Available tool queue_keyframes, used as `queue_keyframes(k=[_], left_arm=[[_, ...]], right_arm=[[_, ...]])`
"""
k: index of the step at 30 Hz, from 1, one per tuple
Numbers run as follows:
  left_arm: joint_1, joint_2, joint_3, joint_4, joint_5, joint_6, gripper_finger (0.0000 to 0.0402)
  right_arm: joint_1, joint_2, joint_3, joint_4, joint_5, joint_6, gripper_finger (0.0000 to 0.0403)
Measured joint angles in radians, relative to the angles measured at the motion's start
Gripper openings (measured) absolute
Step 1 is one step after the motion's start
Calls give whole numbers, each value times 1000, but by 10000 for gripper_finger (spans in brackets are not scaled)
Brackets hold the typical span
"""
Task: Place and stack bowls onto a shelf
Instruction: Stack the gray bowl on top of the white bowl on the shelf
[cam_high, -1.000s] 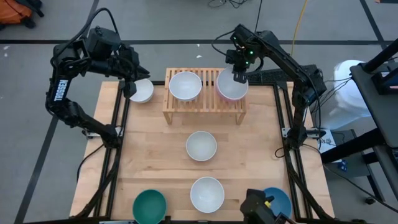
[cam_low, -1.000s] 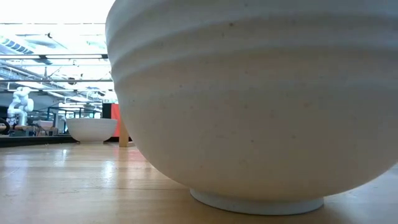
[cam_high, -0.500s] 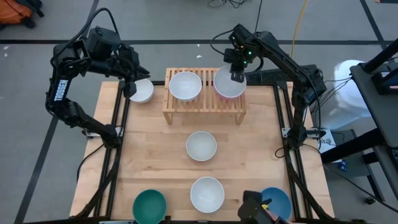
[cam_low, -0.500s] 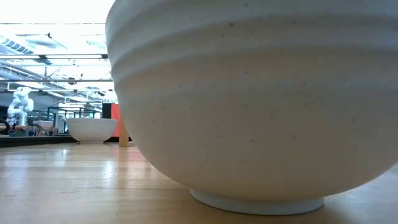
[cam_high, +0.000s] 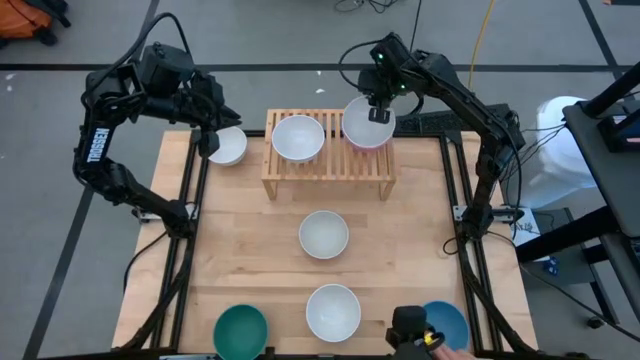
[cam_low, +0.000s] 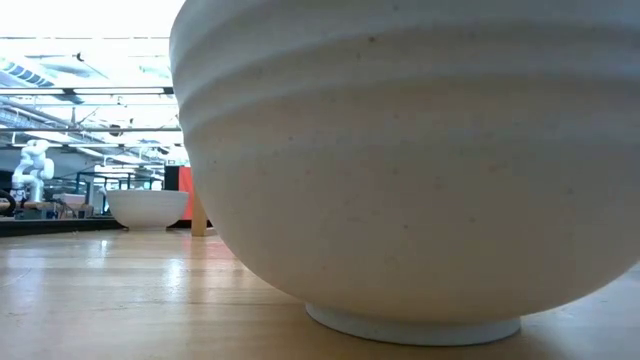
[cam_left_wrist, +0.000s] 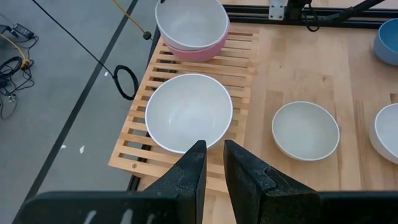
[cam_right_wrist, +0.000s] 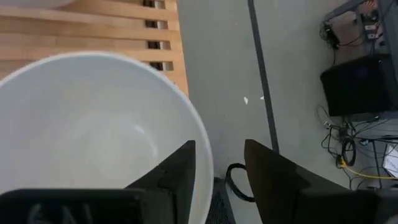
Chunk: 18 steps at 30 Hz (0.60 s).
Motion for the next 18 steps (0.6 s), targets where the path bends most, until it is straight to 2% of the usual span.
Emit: queue_keyframes(k=[6,12,18], left_arm=[[0,0,0,0,0,0,62],[0,0,0,0,0,0,62],[0,0,0,0,0,-7,62]], right_arm=[[5,2,0,-17,-44,-3,88],[5,1,0,-8,-44,-35,12],[3,1,0,35,-42,-58,1]])
